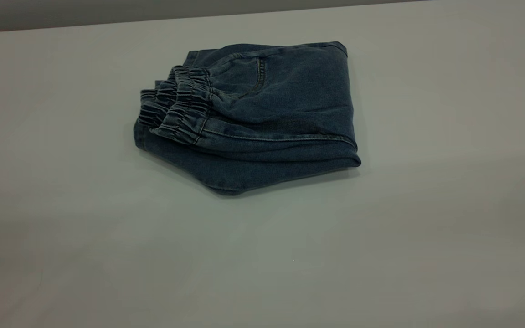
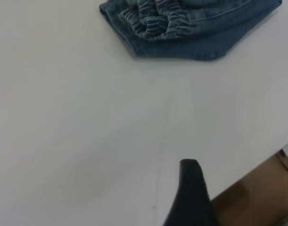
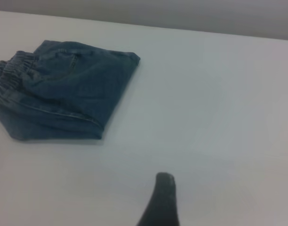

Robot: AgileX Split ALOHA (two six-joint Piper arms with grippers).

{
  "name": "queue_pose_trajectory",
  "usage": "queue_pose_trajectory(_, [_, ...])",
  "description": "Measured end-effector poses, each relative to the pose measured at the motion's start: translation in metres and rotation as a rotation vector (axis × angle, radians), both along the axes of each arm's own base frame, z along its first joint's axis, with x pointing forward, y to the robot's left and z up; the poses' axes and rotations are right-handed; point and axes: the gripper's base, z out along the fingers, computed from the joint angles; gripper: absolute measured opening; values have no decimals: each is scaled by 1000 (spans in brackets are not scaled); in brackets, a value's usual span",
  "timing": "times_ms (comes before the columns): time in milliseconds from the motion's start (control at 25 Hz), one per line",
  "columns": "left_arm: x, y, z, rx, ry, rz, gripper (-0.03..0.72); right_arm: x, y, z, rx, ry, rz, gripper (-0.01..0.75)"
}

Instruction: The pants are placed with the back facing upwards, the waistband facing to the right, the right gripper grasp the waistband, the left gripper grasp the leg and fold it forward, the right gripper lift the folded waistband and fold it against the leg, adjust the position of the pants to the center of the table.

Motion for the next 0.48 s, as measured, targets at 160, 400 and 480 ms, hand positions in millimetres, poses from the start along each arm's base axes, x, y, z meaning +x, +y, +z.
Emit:
queue_pose_trajectory(160, [-8, -1, 2, -80, -33, -26, 475, 0, 0, 0, 4, 1, 3, 584])
queue_pose_trajectory(400, [-11, 0, -2, -120, -87, -34, 475, 0, 1, 0, 6, 2, 5, 584])
queue_pose_trajectory(480, [-11, 1, -2, -121, -89, -34, 475, 0, 1, 0, 6, 2, 5, 584])
